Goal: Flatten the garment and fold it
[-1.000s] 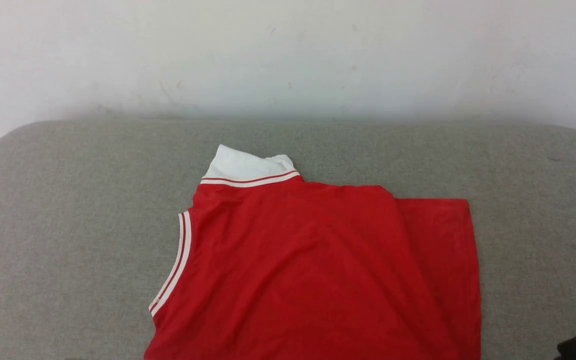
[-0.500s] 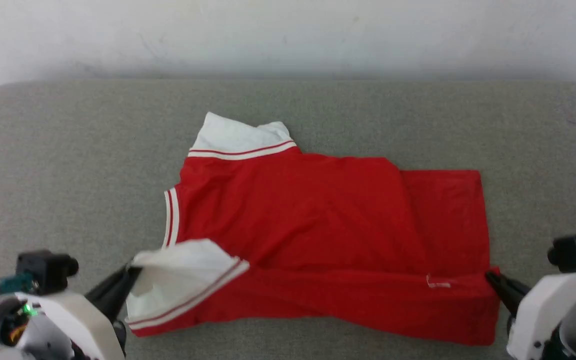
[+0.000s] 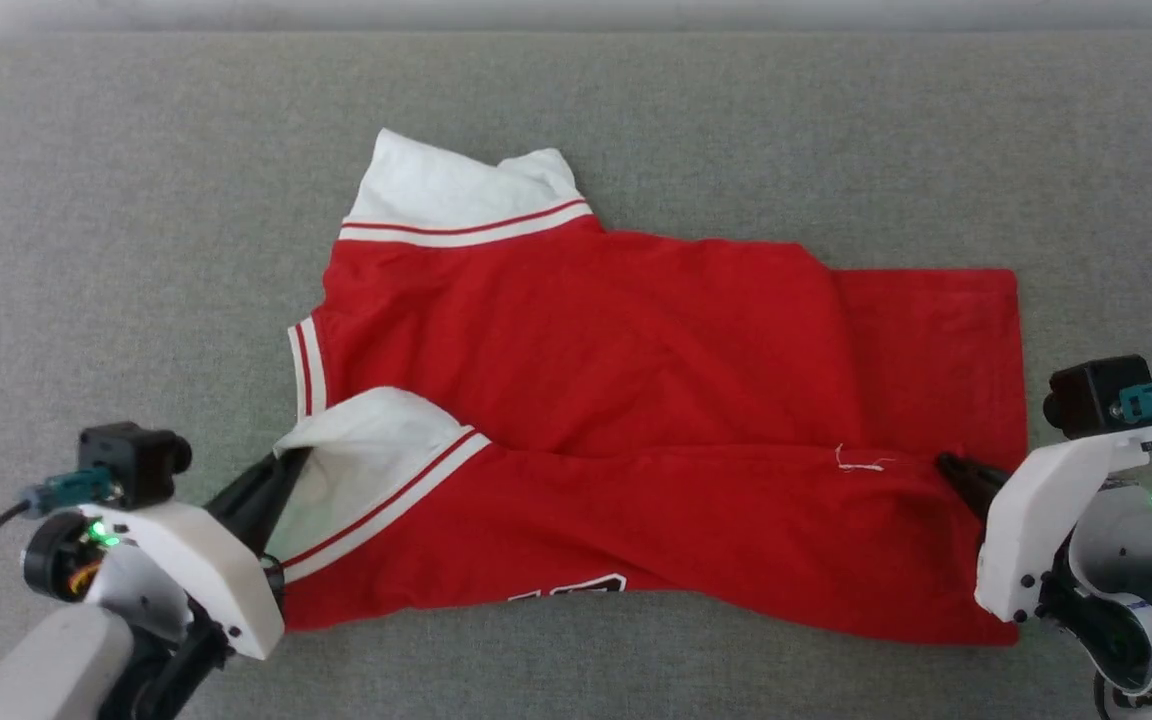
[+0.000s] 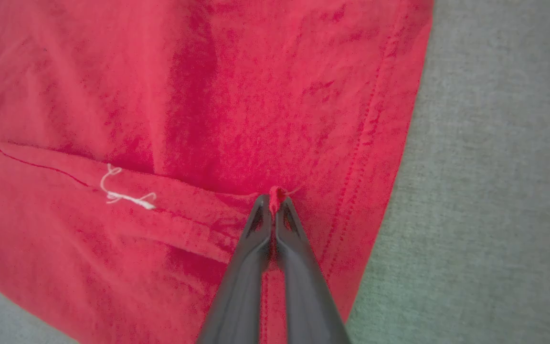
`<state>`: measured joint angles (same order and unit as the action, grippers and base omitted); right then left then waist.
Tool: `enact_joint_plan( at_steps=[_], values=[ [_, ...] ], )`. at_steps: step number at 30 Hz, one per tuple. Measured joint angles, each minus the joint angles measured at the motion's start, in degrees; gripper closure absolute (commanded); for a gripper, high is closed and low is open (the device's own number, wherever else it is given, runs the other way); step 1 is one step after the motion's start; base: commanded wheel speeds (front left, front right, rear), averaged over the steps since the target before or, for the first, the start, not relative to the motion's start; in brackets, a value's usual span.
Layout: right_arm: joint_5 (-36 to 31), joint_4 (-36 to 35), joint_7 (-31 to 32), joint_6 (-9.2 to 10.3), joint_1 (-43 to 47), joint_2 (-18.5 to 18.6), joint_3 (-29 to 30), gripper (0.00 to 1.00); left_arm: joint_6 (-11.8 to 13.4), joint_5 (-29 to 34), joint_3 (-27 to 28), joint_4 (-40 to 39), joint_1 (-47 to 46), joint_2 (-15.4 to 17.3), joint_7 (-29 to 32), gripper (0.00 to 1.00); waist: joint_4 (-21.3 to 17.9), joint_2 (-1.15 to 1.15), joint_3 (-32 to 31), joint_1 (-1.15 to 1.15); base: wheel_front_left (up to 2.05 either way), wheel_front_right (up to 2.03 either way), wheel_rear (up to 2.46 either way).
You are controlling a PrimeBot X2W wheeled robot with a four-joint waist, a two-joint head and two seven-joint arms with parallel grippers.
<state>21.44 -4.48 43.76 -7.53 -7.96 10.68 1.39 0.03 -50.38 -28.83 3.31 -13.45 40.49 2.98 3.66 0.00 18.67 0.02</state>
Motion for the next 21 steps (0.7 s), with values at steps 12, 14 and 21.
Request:
enact_joint_plan(
  at_steps=[12,14,21],
  values=[
    [0.8,-1.5,0.5,0.0,0.6,-0.9,1.7,0.0,-0.9,-3.0,0.0,5.1,-0.7,-2.7,-0.4,0.0,0.5,0.0,-1.6,-0.02,0.0,0.0,0.0],
    [0.8,-2.4,0.0,0.0,1.3,-0.9,2.0,0.0,-0.5,-3.6,0.9,4.4,0.0,-2.9,-1.5,0.0,0.4,0.0,-2.5,-0.02,0.0,0.0,0.0],
    [-0.7,-6.4,-8.8,0.0,4.2,-2.0,4.8,0.0,4.1,-2.5,5.5,-0.1,4.0,-3.7,-11.6,0.0,0.2,0.0,-6.5,-0.02,0.0,0.0,0.0]
  ],
)
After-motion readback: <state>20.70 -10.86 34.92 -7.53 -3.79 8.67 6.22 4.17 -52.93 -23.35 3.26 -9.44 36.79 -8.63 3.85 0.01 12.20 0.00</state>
